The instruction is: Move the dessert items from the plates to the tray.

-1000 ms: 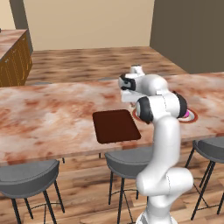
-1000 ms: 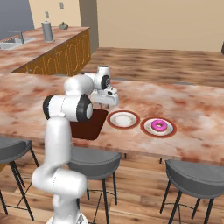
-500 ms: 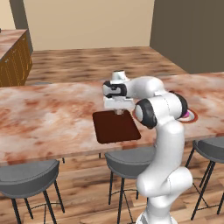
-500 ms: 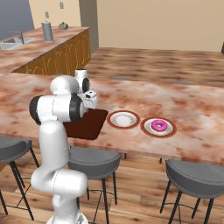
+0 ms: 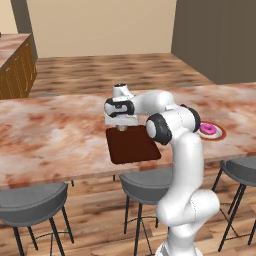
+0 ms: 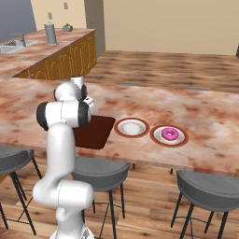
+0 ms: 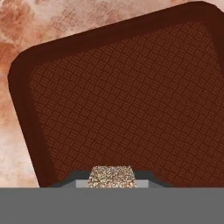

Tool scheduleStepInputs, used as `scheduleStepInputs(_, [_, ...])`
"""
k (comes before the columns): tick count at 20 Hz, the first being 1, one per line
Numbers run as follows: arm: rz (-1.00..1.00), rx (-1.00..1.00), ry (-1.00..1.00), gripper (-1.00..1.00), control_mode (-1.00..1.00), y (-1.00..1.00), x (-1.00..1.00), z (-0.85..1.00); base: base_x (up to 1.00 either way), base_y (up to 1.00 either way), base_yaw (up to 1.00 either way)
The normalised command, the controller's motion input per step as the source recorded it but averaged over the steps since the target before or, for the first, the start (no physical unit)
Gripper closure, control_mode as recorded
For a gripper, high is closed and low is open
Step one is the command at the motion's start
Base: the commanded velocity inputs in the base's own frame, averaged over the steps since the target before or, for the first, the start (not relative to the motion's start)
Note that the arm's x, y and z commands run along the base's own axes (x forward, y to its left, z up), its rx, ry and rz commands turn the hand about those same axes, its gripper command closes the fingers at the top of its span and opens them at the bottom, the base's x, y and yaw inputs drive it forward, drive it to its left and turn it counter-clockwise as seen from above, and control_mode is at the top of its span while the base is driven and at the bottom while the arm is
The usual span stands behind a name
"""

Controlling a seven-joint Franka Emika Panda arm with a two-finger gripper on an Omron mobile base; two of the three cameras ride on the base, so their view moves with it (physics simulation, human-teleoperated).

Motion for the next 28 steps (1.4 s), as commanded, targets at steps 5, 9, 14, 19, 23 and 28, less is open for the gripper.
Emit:
scheduleStepInputs(5, [0.0,0.0,0.04,1.0,-1.0,0.0,0.69,0.0,0.0,0.0,0.0])
scheduleStepInputs(9, [-0.06,0.0,0.02,1.0,-1.0,0.0,0.0,-0.48,0.0,0.0,0.0])
scheduleStepInputs(14, [-0.03,0.0,0.01,1.0,-1.0,-0.04,0.0,-0.58,0.0,0.0,0.0])
scheduleStepInputs(19, [-0.03,0.0,0.0,1.0,-1.0,-0.09,-0.04,-0.55,0.0,0.0,0.0])
scheduleStepInputs(23, [-0.01,0.01,0.0,1.0,-1.0,-0.07,-0.03,-0.24,0.0,0.0,0.0])
scheduleStepInputs(28, [0.0,0.0,0.0,-1.0,-1.0,0.0,0.0,-0.05,0.0,0.0,0.0])
